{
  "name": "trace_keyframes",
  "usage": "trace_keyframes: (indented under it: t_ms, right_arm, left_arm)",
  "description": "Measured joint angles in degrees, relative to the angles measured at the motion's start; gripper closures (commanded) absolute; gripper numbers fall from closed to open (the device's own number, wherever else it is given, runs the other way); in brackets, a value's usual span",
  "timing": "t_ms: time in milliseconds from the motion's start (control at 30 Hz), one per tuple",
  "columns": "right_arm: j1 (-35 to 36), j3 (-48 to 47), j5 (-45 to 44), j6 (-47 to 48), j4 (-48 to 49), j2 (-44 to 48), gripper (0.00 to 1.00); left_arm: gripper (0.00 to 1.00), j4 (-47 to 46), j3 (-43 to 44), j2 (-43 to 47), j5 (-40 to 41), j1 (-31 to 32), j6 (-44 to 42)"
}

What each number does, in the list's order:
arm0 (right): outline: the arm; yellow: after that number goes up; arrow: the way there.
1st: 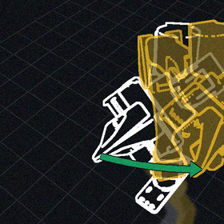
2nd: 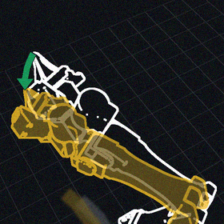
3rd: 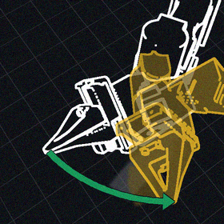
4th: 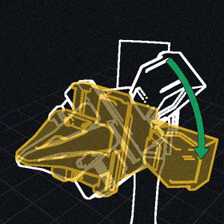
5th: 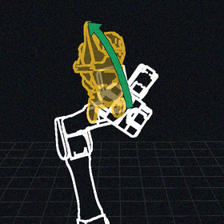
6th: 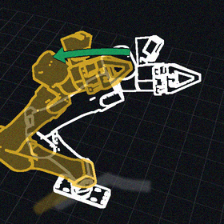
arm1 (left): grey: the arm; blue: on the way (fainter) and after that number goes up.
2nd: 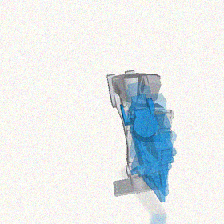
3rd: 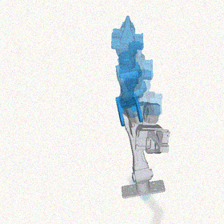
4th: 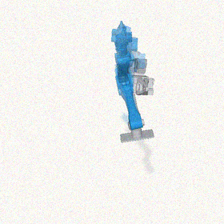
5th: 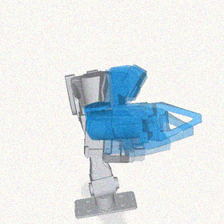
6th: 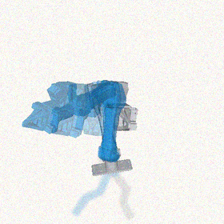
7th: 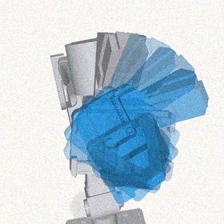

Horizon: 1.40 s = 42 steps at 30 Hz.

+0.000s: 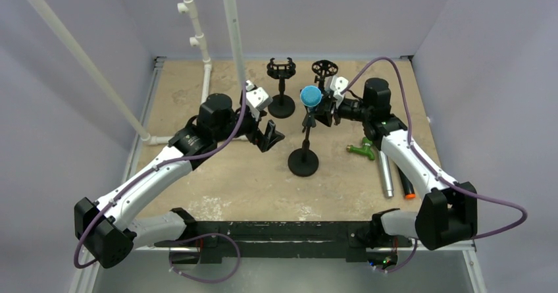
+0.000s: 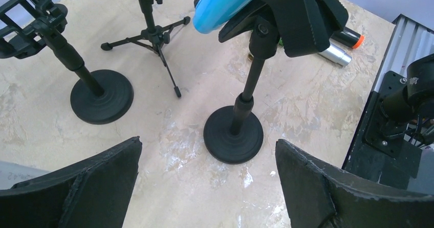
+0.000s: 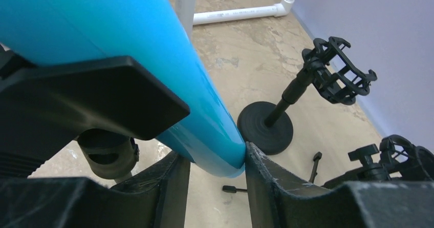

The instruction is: Remove the microphone from the stand

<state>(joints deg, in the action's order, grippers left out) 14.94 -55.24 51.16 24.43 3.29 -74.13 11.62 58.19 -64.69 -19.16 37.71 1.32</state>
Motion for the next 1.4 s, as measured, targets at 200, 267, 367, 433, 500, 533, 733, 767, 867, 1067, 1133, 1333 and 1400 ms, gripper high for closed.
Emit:
trace_keyframes:
  t_ms: [200, 267, 367, 433, 500, 533, 733, 767, 867, 1067, 1133, 1333, 1400]
  right_arm:
    - [0.0, 1.4, -3.5, -0.7, -2.2, 3.4, 0.78]
    - [0.0, 1.4, -4.4, -1.3, -3.2, 4.4, 0.81]
    - [0.0, 1.5, -5.9, -1.9, -4.7, 6.0, 0.87]
    - [0.0, 1.5, -7.2, -2.2, -6.0, 6.7, 0.90]
    - [0.0, 1.5, -9.2, -2.6, -7.9, 7.1, 0.93]
    - [0.0, 1.4, -10.3, -2.9, -9.0, 7.3, 0.94]
    - [0.0, -3.1, -17.5, -5.8, -15.8, 6.8, 0.98]
    - [0.0, -4.0, -18.6, -6.5, -16.8, 6.6, 0.98]
    - [0.0, -6.2, -21.1, -8.3, -18.6, 6.3, 0.99]
    - [0.0, -6.8, -23.8, -10.7, -20.5, 6.2, 1.00]
    - [0.0, -6.8, -24.5, -11.5, -20.9, 6.2, 1.00]
    - [0.0, -6.8, -24.7, -13.4, -21.7, 6.2, 1.00]
    - [0.0, -6.8, -24.7, -13.9, -21.7, 6.2, 1.00]
  left_arm:
    - [0.00, 0.1, 0.4, -0.8, -1.4, -0.2, 1.1]
    - [0.00, 0.1, 0.9, -1.2, -2.0, -0.2, 1.2]
    - [0.00, 0.0, 1.6, -1.4, -3.1, -0.1, 1.7]
    - [0.00, 0.0, 2.0, -1.5, -3.7, 0.0, 2.1]
    - [0.00, 0.0, 2.6, -1.6, -4.1, 0.3, 2.6]
    - [0.00, 0.3, 3.1, -1.7, -4.2, 0.7, 2.9]
    - [0.00, 2.6, 10.7, -5.1, -4.2, 3.6, 6.2]
    - [0.00, 3.0, 12.6, -6.1, -4.0, 4.2, 6.7]
    - [0.00, 3.4, 17.3, -8.7, -2.5, 5.8, 7.4]
    - [0.00, 4.3, 25.7, -15.7, 2.0, 8.3, 9.2]
    - [0.00, 4.9, 27.7, -17.8, 3.6, 8.8, 9.7]
    - [0.05, 7.2, 31.1, -21.9, 7.8, 9.8, 11.4]
    - [0.10, 7.7, 31.5, -22.6, 8.7, 10.1, 11.8]
